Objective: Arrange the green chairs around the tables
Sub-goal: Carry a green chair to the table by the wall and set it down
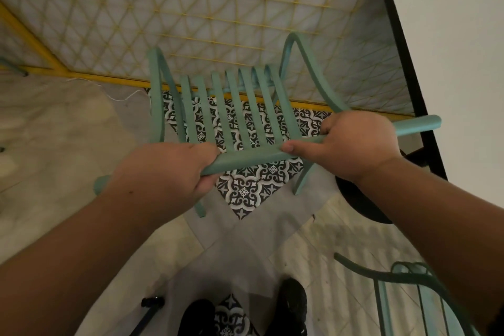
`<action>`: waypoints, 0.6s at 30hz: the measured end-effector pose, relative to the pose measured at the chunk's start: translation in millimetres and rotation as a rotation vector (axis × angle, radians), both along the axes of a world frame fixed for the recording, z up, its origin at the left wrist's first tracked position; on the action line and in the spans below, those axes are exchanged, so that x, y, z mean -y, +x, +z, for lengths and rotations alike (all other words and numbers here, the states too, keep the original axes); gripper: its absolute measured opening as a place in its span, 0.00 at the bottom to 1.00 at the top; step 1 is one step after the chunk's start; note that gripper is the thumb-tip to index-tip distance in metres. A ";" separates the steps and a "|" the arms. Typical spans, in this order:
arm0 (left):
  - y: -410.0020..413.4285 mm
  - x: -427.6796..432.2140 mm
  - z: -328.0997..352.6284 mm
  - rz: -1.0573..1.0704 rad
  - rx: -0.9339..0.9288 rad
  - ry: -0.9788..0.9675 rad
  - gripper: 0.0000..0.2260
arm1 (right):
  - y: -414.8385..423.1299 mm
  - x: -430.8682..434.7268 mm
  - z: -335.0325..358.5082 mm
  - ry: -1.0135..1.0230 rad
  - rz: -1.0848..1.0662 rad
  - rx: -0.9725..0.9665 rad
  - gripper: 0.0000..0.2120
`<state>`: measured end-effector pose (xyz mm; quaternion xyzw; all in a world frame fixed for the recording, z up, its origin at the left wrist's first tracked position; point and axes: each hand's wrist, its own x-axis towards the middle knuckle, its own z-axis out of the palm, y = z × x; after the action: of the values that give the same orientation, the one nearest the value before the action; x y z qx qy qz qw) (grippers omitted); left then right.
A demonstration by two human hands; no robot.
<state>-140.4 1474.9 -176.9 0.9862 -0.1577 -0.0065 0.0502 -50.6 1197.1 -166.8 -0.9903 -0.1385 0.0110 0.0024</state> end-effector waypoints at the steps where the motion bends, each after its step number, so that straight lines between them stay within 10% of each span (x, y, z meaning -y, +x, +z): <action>1: 1.7 -4.8 0.9 0.003 -0.008 0.014 0.08 | -1.9 -3.4 0.0 -0.006 -0.003 -0.010 0.48; 18: 36.1 -82.3 -0.7 0.027 0.059 0.032 0.37 | -31.4 -60.1 5.2 -0.008 -0.004 -0.136 0.49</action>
<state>-104.4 1557.1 -177.6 0.9887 -0.1457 0.0210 0.0298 -82.0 1257.3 -161.5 -0.9875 -0.1363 0.0787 0.0079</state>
